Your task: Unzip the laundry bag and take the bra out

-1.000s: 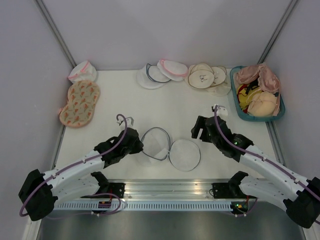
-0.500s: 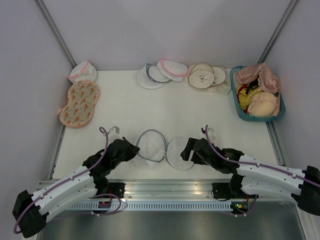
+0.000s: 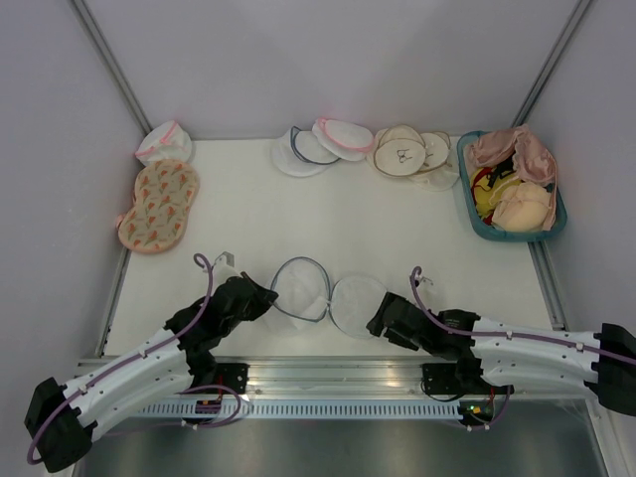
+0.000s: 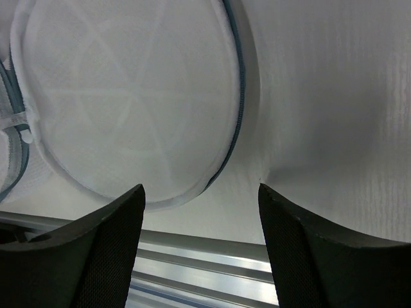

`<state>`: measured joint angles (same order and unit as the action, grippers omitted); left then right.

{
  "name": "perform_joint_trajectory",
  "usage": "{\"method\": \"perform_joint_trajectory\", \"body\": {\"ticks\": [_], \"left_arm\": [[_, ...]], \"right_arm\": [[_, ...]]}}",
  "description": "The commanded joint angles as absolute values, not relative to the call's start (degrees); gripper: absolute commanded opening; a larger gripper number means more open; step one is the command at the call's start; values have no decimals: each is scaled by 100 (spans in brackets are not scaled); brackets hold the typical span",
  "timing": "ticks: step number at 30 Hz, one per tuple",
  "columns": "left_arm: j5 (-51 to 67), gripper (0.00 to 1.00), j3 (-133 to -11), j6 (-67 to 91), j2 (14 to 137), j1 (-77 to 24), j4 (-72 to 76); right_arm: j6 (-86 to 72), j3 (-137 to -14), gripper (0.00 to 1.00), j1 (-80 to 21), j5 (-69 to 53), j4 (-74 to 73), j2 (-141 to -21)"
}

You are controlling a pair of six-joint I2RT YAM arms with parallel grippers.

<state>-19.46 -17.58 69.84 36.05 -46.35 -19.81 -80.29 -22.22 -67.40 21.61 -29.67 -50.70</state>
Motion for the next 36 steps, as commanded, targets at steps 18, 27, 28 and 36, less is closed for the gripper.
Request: {"method": "perform_joint_trajectory", "body": {"ticks": [18,27,28,36], "left_arm": [[-1942,2,-1960,6636,3692,-4623,-1618],[-2188,2,-2390,6180,4331,-4623,-819],[-2197,2,-2469,6144,4446,-4623,-565],[-2426,2,-2830,5731,5369,-4562,816]], "right_arm": [[-5747,-4032,0,-6794,4806,-3180,-5335],[-3851,-6977,0,-6785,5879,-5306,-7574],[-3649,-7292,1,-6794,6019,-5396,-7768],[-2586,-8165,0,-7172,6645,-5111,-9000]]}}
